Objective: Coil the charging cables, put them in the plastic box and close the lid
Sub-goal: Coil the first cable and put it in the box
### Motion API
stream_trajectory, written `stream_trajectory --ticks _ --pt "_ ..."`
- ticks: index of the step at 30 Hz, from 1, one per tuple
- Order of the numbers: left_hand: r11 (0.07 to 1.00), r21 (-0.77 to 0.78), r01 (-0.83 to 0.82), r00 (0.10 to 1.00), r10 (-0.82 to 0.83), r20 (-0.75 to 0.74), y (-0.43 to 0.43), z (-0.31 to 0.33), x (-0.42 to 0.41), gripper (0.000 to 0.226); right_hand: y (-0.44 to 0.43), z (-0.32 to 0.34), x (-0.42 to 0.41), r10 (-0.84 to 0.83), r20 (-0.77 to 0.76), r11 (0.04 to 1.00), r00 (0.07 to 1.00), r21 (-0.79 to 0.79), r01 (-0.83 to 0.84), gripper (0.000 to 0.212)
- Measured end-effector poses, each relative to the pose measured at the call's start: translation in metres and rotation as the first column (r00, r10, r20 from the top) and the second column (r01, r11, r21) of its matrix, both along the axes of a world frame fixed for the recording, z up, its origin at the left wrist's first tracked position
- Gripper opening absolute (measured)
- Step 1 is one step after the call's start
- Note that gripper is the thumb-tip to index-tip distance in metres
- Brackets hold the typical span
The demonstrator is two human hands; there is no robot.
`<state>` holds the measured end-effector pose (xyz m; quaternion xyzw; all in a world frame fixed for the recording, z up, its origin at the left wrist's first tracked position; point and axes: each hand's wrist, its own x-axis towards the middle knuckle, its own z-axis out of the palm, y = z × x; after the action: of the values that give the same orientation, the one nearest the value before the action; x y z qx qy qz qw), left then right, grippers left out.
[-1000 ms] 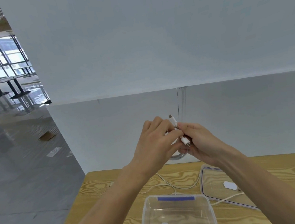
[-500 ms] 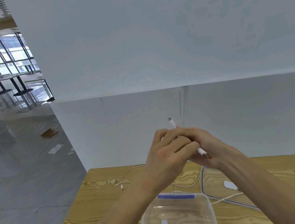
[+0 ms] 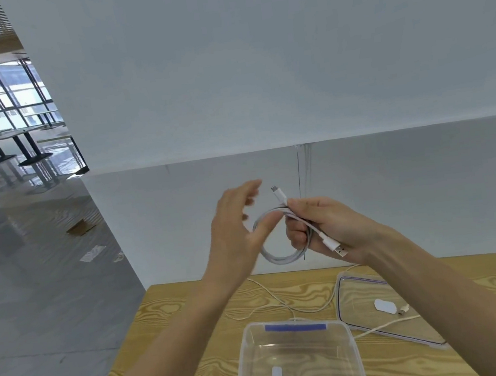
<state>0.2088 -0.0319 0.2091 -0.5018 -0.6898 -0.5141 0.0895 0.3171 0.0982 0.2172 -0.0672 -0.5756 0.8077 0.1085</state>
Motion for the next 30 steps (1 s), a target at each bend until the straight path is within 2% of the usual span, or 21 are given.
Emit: stream_trajectory --ticks 1,3,6,9,16,20,24,30 --pt "0.995 -0.075 0.062 0.993 -0.054 0.101 -0.002 0.005 -0.003 0.026 0.0 0.003 0.0 0.009 0.008 1.0 1.0 0.028 -0.009 0.027" --pt "0.983 -0.126 0.136 0.978 -0.113 0.175 -0.004 0.009 -0.005 0.01 0.001 0.005 0.0 0.035 0.031 0.988 0.999 0.147 -0.04 0.025" --pt "0.991 -0.082 0.11 0.975 -0.091 0.202 -0.006 0.005 -0.006 0.006 0.001 0.009 0.001 0.05 0.072 0.941 0.996 0.331 -0.071 0.021" --pt "0.996 -0.064 0.06 0.972 -0.044 0.231 -0.009 -0.003 -0.01 0.005 0.005 0.007 0.003 0.027 0.1 0.92 0.995 0.386 -0.064 0.031" --pt "1.0 -0.012 0.009 0.97 -0.006 0.244 -0.014 -0.017 -0.013 0.011 -0.001 -0.002 0.004 -0.052 0.115 0.932 0.992 0.362 0.007 0.02" --pt "1.0 -0.013 0.005 0.944 0.0 0.331 -0.015 -0.032 -0.013 0.011 -0.007 -0.017 0.001 -0.19 0.072 0.864 0.979 0.486 0.131 0.02" --pt "0.993 -0.115 0.026 0.9 0.027 0.435 -0.018 -0.062 -0.012 0.01 -0.011 -0.052 -0.003 -0.315 0.077 0.837 0.946 0.493 0.238 0.018" --pt "0.971 -0.238 0.039 0.795 0.114 0.596 -0.021 -0.125 -0.007 0.003 -0.016 -0.124 0.002 -0.404 0.234 0.879 0.884 0.368 0.304 0.008"
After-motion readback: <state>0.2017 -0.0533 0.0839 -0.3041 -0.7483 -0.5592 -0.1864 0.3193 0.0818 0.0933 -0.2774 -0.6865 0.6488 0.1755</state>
